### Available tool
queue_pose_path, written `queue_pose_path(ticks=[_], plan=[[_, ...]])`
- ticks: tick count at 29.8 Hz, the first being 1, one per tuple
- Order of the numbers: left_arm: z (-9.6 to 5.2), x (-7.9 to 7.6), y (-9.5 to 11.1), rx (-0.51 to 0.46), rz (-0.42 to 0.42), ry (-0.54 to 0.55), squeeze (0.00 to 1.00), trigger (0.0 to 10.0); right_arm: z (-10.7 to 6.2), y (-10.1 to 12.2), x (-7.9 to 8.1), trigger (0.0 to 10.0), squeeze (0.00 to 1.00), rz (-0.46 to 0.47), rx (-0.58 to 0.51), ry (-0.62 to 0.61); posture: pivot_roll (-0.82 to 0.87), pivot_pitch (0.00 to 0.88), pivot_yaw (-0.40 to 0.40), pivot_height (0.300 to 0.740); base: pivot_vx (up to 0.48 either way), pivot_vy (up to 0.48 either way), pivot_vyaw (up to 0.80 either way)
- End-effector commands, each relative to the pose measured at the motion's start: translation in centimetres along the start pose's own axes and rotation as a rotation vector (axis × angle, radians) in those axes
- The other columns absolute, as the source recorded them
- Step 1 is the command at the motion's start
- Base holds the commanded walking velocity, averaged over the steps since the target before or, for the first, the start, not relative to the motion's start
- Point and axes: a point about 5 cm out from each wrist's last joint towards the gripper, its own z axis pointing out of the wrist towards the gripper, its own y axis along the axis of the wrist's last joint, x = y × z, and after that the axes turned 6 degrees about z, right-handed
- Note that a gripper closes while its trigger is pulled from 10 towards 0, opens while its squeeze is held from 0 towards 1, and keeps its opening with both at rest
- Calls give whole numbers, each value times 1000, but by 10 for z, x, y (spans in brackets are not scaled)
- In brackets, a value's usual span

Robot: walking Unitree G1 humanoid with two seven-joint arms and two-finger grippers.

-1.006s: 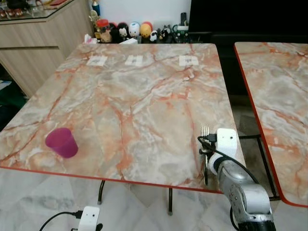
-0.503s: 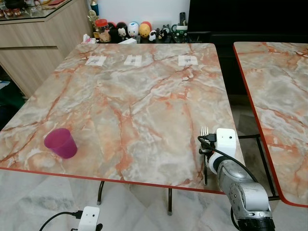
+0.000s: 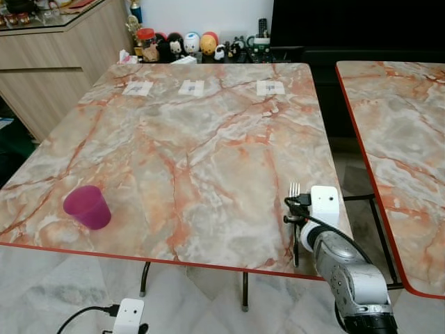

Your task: Setting the table

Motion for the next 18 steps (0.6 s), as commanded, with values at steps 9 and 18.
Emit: queue_pose_path(ticks=[9,18], plan=[[-1,-3,-6,30,-8,-10,0,10000,2,-14,-5,0,0,-18,63,-24,-108,91,51,740,0,0,0],[-1,-3,-6,31,-10,-14,0,10000,3,-14,-4,0,0,-32,59,-22,-107,92,50,740,0,0,0]])
